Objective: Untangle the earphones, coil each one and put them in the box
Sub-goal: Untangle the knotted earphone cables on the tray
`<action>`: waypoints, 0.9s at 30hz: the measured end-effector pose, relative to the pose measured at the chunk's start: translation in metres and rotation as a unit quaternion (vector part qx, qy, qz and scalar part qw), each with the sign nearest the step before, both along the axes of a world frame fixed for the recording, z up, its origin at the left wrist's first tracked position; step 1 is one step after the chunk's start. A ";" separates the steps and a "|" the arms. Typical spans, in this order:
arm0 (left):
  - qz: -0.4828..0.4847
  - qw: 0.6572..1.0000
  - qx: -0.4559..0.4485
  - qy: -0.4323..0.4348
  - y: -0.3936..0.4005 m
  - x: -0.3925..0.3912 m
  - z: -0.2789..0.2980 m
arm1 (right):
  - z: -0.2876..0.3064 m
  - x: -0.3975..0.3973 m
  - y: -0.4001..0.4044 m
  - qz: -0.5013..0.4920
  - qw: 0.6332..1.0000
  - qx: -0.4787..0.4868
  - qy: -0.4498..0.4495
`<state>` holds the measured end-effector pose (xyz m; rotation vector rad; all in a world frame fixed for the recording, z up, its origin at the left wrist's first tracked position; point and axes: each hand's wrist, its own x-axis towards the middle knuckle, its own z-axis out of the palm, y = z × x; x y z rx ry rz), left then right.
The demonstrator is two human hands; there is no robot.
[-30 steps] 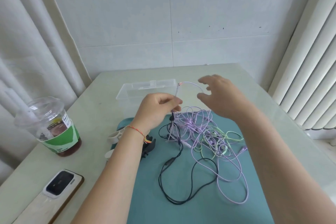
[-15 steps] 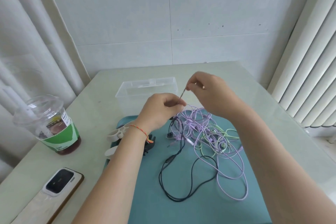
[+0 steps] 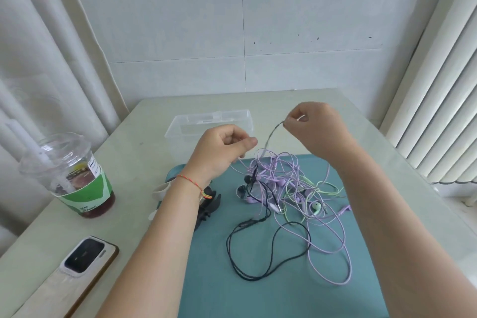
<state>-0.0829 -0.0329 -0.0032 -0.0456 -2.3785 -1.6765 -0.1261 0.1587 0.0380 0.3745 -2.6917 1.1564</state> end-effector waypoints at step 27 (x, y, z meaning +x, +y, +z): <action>-0.054 0.981 -0.179 -0.055 0.009 -0.003 -0.011 | 0.009 0.017 -0.018 0.109 0.942 -0.301 -0.098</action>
